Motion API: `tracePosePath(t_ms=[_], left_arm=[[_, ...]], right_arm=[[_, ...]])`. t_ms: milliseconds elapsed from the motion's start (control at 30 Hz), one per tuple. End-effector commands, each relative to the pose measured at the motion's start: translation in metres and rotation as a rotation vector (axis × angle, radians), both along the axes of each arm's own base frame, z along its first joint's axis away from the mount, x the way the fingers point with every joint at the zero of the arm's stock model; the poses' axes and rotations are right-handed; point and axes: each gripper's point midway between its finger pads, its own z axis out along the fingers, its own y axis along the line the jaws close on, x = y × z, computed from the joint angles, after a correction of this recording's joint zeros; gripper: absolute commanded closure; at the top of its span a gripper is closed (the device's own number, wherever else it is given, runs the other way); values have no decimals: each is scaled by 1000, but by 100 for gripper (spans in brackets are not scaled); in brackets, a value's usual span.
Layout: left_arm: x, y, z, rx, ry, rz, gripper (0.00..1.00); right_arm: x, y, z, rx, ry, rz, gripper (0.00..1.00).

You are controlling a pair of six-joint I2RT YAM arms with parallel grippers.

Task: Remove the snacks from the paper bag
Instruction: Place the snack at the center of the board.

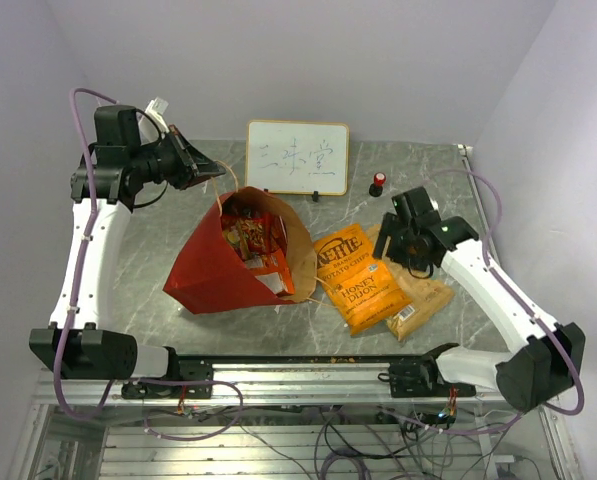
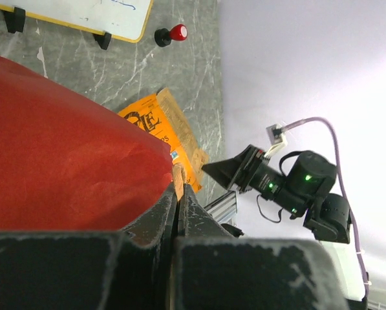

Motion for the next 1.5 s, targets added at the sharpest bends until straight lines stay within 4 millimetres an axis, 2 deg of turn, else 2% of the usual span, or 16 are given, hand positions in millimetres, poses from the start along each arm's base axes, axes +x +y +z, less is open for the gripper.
tracePosePath(t_ms=[0, 100, 233, 367, 667, 833, 1000, 1233, 1367, 1467], left_arm=[[-2, 3, 24, -8, -81, 9, 93], [-4, 4, 28, -8, -93, 18, 93], [-7, 4, 35, -13, -107, 25, 93], [-11, 4, 32, -17, -99, 26, 93], [-19, 2, 33, -32, -96, 14, 93], [-20, 1, 35, -35, -99, 0, 93], [-19, -1, 41, -43, -113, -10, 93], [-20, -1, 39, -37, -112, -18, 93], [-20, -1, 38, -40, -110, -21, 93], [-20, -2, 39, -45, -111, -24, 93]], right_arm=[[-63, -9, -18, 144, 196, -354, 28], [-87, -10, -32, 194, 239, -404, 27], [-108, -14, -50, 190, 306, -456, 26], [-110, -6, -58, 239, 314, -441, 26], [-108, 11, -99, 361, 329, -477, 29], [-102, 5, -104, 344, 276, -495, 38], [-100, 0, -109, 342, 250, -529, 57], [-102, -11, -116, 297, 236, -564, 69], [-103, -11, -109, 294, 239, -565, 84], [-99, -10, -96, 300, 228, -562, 96]])
